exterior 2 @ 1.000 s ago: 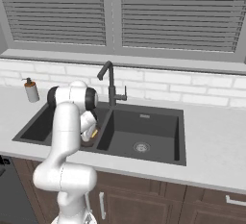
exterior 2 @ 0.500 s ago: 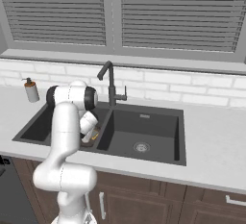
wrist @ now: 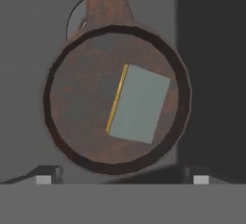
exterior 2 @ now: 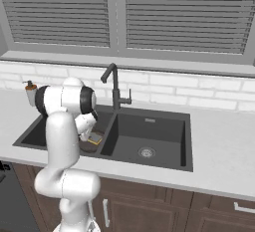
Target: Pick the pan and sponge and place them into the sink. Then turn on the water.
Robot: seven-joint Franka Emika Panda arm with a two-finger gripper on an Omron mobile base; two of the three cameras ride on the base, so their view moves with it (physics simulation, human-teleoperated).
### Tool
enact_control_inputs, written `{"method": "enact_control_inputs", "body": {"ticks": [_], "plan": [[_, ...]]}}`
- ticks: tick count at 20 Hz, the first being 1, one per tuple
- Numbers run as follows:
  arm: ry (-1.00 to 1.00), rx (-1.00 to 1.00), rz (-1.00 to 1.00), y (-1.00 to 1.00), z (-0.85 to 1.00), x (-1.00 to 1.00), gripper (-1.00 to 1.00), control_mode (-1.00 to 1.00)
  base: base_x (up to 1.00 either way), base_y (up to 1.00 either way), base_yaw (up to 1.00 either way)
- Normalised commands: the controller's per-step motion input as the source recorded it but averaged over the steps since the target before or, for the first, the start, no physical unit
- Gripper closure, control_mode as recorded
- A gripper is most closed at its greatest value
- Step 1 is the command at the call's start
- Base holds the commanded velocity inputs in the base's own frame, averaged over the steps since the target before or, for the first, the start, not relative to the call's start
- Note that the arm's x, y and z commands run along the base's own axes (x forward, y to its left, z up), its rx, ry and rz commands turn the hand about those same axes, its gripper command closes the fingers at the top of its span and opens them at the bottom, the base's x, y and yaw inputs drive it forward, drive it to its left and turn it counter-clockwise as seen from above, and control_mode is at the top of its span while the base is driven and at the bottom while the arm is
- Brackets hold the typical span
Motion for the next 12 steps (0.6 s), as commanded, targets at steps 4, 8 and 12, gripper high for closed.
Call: {"method": "enact_control_inputs", "body": {"ticks": [4, 8, 12], "plan": [[-0.01, 0.0, 0.0, 0.26, 1.0, -0.64, -1.0, -1.0, 0.0, 0.0, 0.0], [-0.03, 0.0, 0.0, 0.25, 0.99, -0.61, -1.0, -1.0, 0.0, 0.0, 0.0], [-0.09, 0.01, 0.0, 0.06, 1.0, -0.53, -1.0, -1.0, 0.0, 0.0, 0.0]]}}
